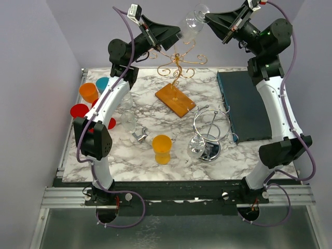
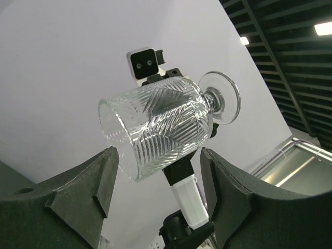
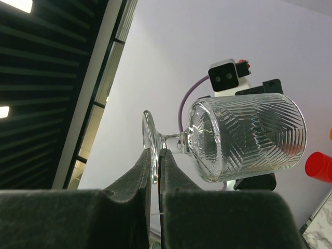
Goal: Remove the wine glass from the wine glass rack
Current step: Place the wine glass at the center of the board.
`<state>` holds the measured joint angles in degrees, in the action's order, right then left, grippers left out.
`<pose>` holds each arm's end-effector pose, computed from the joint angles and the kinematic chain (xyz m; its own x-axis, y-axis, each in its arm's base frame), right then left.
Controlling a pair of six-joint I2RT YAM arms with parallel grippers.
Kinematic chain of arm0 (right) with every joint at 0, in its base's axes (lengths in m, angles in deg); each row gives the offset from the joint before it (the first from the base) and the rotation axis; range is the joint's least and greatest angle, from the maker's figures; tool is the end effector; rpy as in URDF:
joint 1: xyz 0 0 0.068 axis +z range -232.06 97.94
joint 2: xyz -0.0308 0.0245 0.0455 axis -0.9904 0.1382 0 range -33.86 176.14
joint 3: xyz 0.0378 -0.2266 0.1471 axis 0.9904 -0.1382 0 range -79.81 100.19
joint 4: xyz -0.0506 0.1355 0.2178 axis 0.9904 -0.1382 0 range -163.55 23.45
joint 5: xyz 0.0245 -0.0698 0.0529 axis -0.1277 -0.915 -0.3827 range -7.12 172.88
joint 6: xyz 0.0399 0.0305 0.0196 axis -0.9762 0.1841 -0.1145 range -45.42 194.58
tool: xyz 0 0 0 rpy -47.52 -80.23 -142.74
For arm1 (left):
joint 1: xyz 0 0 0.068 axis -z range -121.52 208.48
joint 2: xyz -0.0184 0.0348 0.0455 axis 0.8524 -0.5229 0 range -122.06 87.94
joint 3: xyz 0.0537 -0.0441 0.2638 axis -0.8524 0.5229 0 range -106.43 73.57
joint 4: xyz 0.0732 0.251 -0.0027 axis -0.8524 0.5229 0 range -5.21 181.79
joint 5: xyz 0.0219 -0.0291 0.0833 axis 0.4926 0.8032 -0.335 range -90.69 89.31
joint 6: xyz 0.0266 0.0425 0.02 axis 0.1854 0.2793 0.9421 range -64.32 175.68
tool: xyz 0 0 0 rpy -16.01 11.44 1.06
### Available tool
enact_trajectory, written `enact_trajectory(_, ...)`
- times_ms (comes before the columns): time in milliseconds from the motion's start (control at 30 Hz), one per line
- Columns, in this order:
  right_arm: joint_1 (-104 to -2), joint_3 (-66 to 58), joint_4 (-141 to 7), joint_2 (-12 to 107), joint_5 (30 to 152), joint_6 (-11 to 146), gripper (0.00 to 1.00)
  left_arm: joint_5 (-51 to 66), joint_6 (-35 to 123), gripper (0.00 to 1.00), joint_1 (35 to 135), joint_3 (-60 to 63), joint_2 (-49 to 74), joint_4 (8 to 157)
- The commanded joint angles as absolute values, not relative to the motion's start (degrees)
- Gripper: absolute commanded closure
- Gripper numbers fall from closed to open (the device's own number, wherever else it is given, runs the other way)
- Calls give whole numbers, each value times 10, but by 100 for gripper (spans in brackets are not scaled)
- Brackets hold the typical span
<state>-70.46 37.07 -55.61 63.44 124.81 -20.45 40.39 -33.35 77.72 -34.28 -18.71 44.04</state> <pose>0.3389 0.0939 0.5650 -0.7543 0.6017 -0.2626 -0.4330 -0.1553 0.8879 0.3835 -0.1587 0.4989 -0.6991 -0.5542 -0.4519 0.6431 -0.2110 -0.7362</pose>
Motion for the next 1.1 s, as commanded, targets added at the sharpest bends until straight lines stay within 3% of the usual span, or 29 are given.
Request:
enact_trajectory(0,-698,357,-485,629,1258,-230,100,418,-398,30,781,-358,-208,328)
enact_trajectory(267,-699,346,-432,642,1272,-277,99,415,-452,40,791,-386,-221,249)
enact_trajectory(667,-699,320,-407,637,1281,-293,100,411,-464,68,813,-419,-198,258)
enact_trajectory(933,-699,269,-410,611,1283,-262,100,420,-425,100,826,-431,-180,309)
enact_trajectory(1067,-699,259,-487,583,1260,-181,99,415,-392,100,827,-411,-157,349)
